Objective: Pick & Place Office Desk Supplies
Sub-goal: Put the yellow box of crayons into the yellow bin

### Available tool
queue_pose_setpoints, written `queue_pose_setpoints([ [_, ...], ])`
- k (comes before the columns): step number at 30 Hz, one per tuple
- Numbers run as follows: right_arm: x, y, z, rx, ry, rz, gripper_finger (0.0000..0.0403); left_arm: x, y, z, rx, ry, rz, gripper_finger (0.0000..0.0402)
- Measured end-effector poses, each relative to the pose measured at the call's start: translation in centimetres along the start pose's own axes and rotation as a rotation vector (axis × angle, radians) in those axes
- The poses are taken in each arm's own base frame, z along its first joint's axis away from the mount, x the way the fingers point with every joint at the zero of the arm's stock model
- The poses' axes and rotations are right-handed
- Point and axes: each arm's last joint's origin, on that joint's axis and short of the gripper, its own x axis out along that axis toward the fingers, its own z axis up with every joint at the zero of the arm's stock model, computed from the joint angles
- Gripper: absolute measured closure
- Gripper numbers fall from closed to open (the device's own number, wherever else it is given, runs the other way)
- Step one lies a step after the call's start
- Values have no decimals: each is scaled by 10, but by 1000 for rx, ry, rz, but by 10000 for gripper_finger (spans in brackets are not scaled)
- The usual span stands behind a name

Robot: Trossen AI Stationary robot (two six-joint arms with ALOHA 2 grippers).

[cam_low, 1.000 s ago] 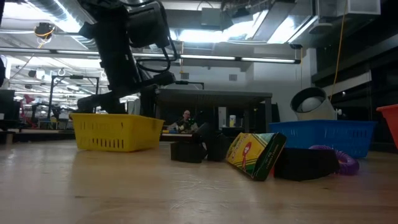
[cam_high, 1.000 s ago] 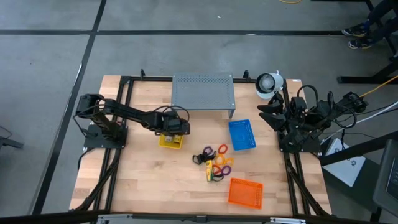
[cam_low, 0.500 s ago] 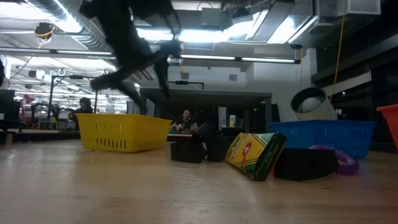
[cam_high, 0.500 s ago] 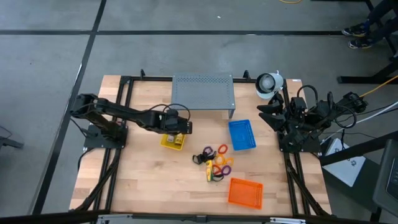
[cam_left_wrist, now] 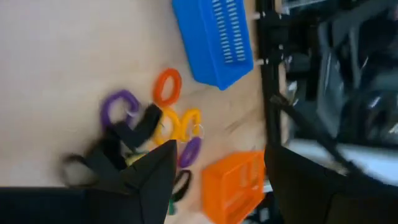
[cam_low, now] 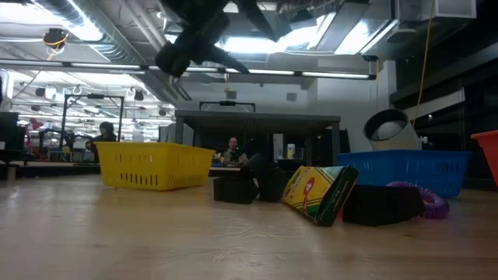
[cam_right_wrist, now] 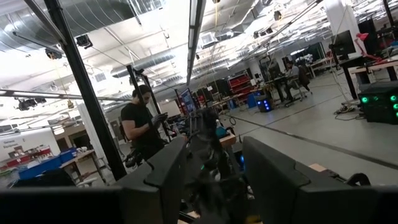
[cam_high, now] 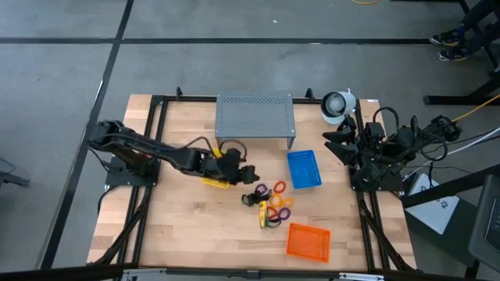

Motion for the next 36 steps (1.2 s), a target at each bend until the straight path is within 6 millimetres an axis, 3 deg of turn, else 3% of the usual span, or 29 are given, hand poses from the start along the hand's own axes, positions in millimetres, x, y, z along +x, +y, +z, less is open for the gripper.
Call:
queue_pose_setpoints([
  [7, 0, 0, 0, 0, 3, 0, 243, 41, 17, -50, -205, 73, 15, 162],
  [12, 0, 0, -1, 0, 8, 7, 243, 60, 0, -68, -197, 106, 23, 162],
  [20, 0, 0, -1, 17, 10, 11, 243, 86, -7, -68, -158, 159, 274, 162],
  [36, 0, 1, -2, 15, 27, 57, 243, 88, -10, -56, -186, 183, 401, 162],
])
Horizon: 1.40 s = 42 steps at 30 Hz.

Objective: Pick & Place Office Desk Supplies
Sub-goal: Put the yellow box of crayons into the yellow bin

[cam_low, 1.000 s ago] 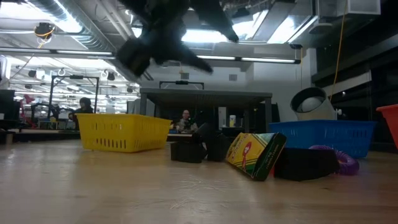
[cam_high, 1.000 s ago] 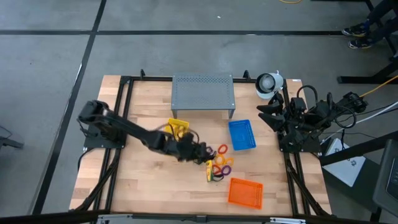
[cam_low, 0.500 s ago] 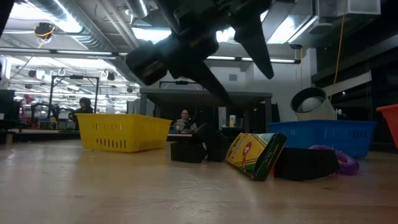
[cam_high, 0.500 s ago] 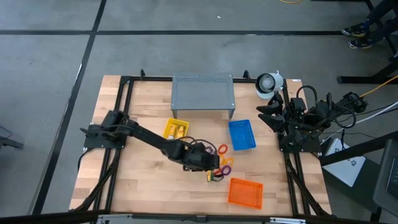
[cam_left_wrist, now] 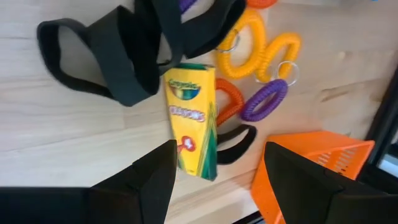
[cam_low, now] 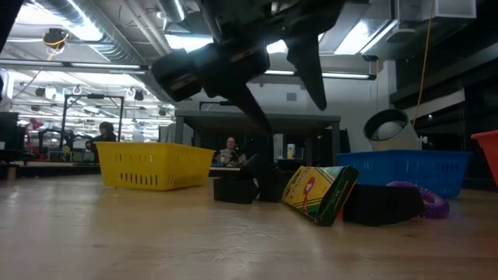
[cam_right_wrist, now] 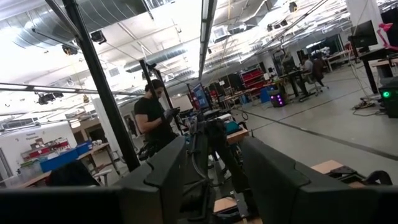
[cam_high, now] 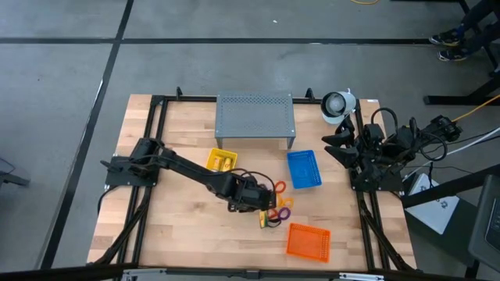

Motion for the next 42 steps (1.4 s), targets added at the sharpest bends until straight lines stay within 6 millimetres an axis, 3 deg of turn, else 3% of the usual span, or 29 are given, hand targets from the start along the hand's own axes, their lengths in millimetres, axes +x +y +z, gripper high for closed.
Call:
queue_pose_setpoints([
  [18, 0, -2, -3, -18, 20, -46, 243, 10, -2, 14, 14, -18, 1, 162],
  [25, 0, -2, -3, 48, 18, -59, 243, -6, -35, 2, 150, -261, -400, 162],
  [28, 1, -2, -4, 117, 20, -58, 243, -15, -37, -8, 216, -329, -443, 162],
  [31, 7, 1, -12, 181, 51, -48, 243, -31, -35, -14, 306, -396, -428, 162],
  [35, 25, 5, -34, 228, 119, -123, 243, -67, -30, -21, 387, -471, -388, 162],
  [42, 73, 20, -49, 178, 326, -290, 243, -147, 1, -29, 471, -697, -266, 184],
])
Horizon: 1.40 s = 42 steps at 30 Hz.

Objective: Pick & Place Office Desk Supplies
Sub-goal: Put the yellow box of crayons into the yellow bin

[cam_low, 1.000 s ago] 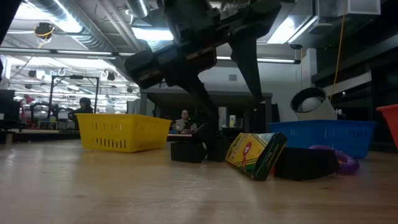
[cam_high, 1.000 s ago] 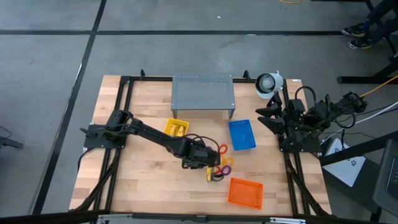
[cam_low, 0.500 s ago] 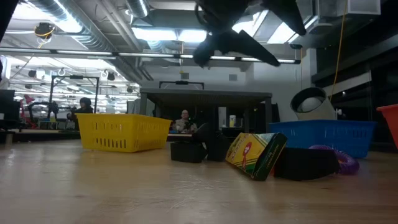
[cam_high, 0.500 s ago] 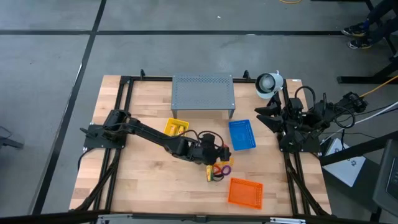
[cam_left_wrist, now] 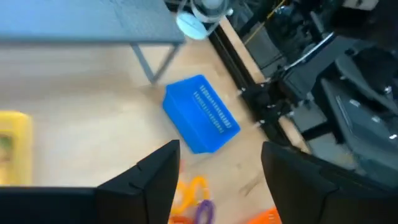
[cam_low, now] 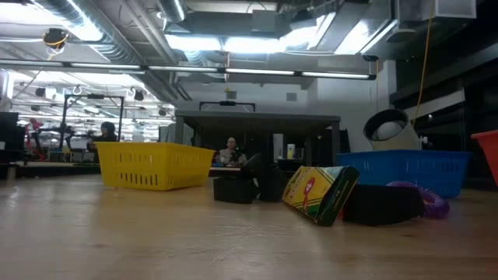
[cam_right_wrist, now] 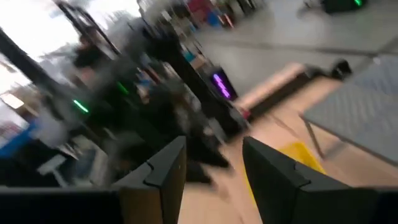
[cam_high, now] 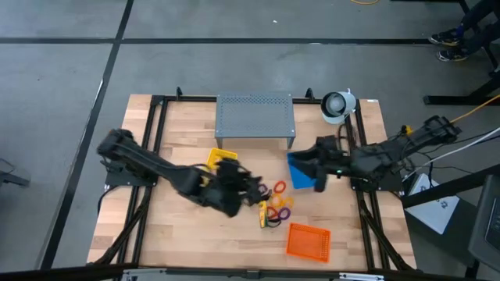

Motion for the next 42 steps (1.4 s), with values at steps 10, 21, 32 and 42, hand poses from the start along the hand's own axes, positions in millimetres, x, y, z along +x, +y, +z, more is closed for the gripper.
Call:
queue_pose_setpoints([
  [10, 50, 24, -2, 120, 201, -315, 243, -46, 77, -22, 32, 213, -88, 249],
  [21, 110, 27, -67, 352, 421, -482, 243, -57, 174, -55, -162, 202, -476, 250],
  [32, 137, 10, -130, 485, 700, -655, 243, -67, 206, -57, -171, 243, -740, 249],
  [42, 156, -3, -180, 520, 826, -728, 243, -68, 207, -58, -129, 251, -753, 249],
])
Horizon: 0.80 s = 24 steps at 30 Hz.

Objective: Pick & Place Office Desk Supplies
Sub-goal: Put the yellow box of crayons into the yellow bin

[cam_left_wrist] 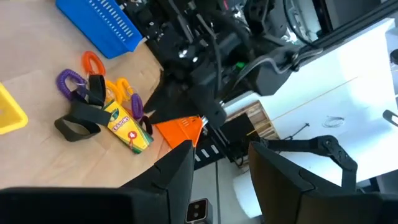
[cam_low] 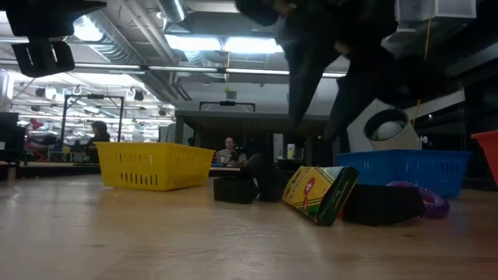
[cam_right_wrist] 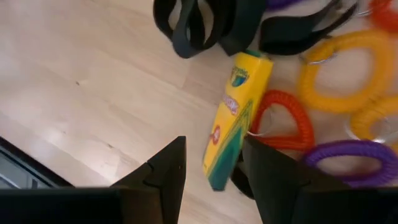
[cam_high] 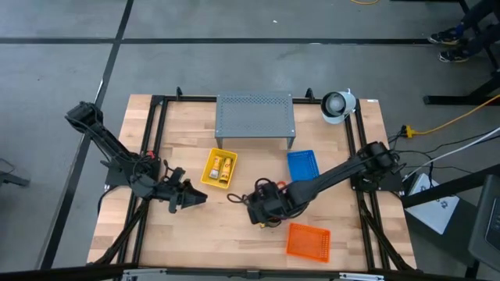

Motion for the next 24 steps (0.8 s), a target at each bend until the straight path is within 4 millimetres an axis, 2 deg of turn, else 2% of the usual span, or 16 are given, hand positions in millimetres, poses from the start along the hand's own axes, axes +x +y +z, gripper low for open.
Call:
queue_pose_setpoints([
  [5, 17, -1, 0, 3, 8, -28, 243, 0, 0, 0, 4, 1, 4, 249],
  [11, 27, -2, 1, 4, 42, -44, 243, 0, 6, -3, 11, 18, 52, 249],
  [24, 28, -2, 15, 31, 68, -49, 243, 0, 8, -3, -3, 21, 77, 248],
])
